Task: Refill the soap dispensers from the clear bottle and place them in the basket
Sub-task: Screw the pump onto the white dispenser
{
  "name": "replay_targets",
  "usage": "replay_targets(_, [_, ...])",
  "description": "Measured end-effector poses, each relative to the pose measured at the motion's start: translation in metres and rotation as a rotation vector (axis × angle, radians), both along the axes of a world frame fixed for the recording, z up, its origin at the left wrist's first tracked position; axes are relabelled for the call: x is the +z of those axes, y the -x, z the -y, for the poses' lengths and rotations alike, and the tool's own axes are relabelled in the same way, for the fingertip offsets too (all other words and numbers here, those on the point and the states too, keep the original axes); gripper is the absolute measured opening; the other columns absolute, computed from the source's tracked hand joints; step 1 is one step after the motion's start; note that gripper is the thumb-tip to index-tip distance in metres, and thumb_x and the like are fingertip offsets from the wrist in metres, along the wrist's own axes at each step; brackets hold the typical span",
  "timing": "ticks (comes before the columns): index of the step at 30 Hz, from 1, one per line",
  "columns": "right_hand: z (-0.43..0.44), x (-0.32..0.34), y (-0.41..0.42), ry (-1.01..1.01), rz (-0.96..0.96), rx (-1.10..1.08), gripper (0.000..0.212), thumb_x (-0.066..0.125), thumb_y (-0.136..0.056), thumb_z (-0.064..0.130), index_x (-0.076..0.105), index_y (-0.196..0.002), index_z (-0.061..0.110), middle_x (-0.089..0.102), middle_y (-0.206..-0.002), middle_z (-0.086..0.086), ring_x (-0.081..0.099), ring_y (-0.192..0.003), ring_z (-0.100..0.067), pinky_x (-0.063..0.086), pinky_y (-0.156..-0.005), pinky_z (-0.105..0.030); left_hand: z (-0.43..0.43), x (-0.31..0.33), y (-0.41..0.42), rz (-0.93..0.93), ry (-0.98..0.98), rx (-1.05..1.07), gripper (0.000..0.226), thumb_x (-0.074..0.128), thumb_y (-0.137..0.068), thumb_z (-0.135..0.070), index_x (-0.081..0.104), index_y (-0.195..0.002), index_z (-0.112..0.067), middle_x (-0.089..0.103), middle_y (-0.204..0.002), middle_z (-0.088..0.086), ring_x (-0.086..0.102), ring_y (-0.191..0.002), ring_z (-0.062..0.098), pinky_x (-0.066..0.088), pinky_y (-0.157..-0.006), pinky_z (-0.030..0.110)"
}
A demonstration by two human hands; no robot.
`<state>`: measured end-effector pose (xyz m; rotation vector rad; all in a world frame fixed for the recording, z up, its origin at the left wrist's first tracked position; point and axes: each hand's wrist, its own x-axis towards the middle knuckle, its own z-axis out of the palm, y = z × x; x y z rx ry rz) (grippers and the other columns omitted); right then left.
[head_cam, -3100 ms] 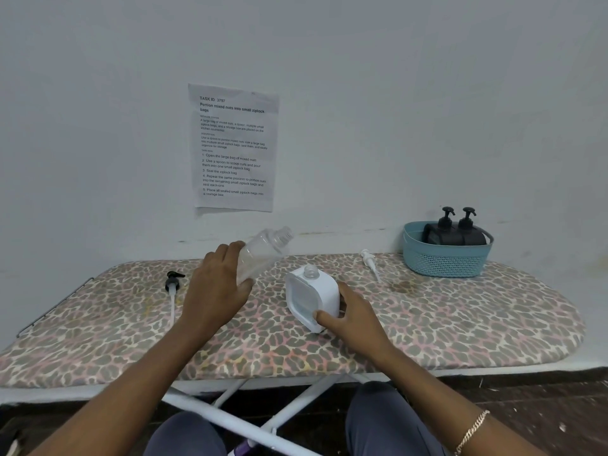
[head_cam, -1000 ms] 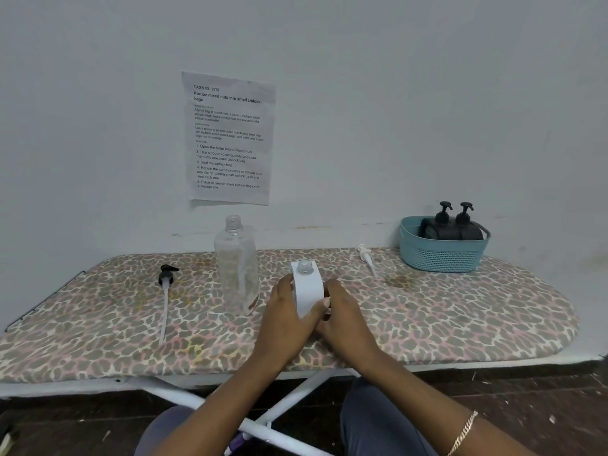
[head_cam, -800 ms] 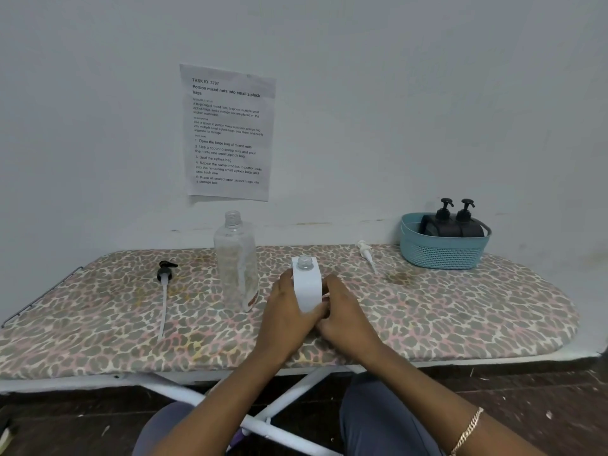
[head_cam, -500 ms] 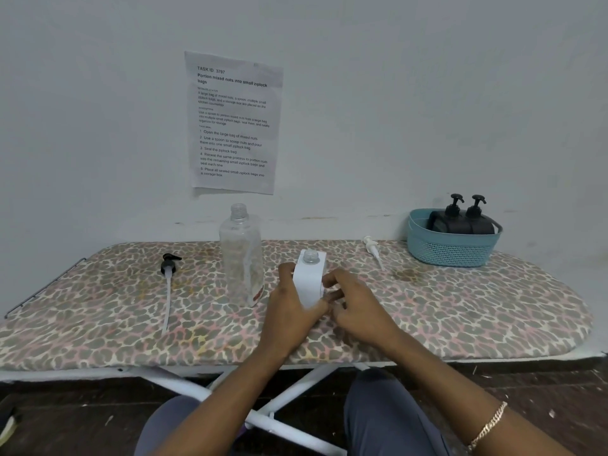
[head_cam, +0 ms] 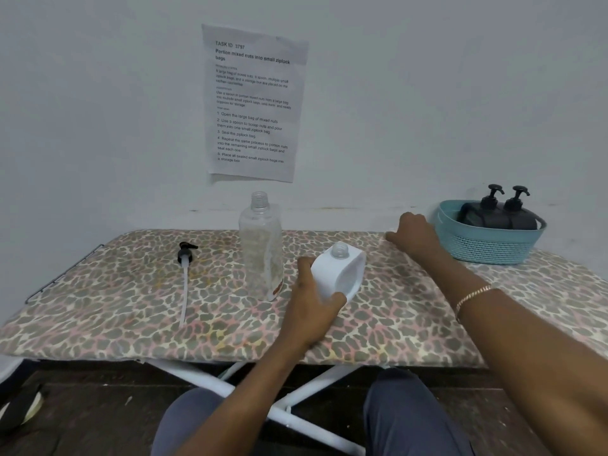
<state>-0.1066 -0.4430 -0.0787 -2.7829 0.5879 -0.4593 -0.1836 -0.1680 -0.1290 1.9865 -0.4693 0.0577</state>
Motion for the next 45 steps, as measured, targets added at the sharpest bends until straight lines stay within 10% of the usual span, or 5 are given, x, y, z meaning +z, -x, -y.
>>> replay_targets(11, [0.011,-0.012,-0.037,-0.111,-0.195,-0.061,0.034,0.074,-0.091,0.025,0.062,-0.113,0.002,0.067,-0.119,-0.021,0.065,-0.109,-0.038,0.05,-0.08,-0.036,-0.002,-0.005,-0.008,-0.088,0.088,0.014,0.062,0.064,-0.072,-0.037,0.044,-0.13,-0.032,0.059,-0.112,-0.007,0.061,-0.094,0.009,0.046,-0.063,0.022])
replay_targets(17, [-0.003,0.004,-0.033,-0.338,-0.013,0.036,0.036,0.08,-0.084,0.023,0.051,-0.07,0.006,0.063,-0.079,-0.017,0.063,-0.07,-0.031,0.052,-0.063,-0.038,0.0,-0.006,-0.009,-0.11,0.13,0.02,0.065,0.065,-0.07,-0.038,0.048,-0.133,-0.033,0.061,-0.115,-0.005,0.063,-0.099,0.016,0.05,-0.069,0.029])
replay_targets(25, [-0.052,0.094,0.026,-0.967,0.382,0.5,0.028,0.074,-0.095,0.01,0.069,-0.106,-0.016,0.072,-0.099,-0.033,0.072,-0.086,-0.033,0.062,-0.091,-0.05,0.0,-0.004,-0.006,-0.096,0.166,0.025,0.068,0.073,-0.068,-0.047,0.053,-0.133,-0.035,0.064,-0.121,-0.005,0.065,-0.106,0.017,0.06,-0.081,0.04])
replay_targets(35, [-0.086,0.119,0.077,-0.974,0.518,0.766,0.021,0.066,-0.1,0.004,0.069,-0.116,-0.008,0.07,-0.102,-0.031,0.075,-0.098,-0.041,0.062,-0.091,-0.046,-0.001,-0.003,-0.002,-0.108,0.164,0.031,0.092,0.072,-0.064,-0.059,0.047,-0.15,-0.035,0.062,-0.132,-0.006,0.063,-0.115,0.017,0.059,-0.091,0.041])
replay_targets(45, [-0.09,0.074,0.081,-0.85,0.418,0.695,0.017,0.072,-0.097,0.012,0.077,-0.113,0.012,0.076,-0.105,-0.016,0.077,-0.096,-0.027,0.062,-0.092,-0.044,0.001,-0.002,-0.002,-0.1,0.174,0.018,0.069,0.073,-0.067,-0.052,0.055,-0.132,-0.038,0.066,-0.119,-0.009,0.066,-0.104,0.013,0.059,-0.082,0.038])
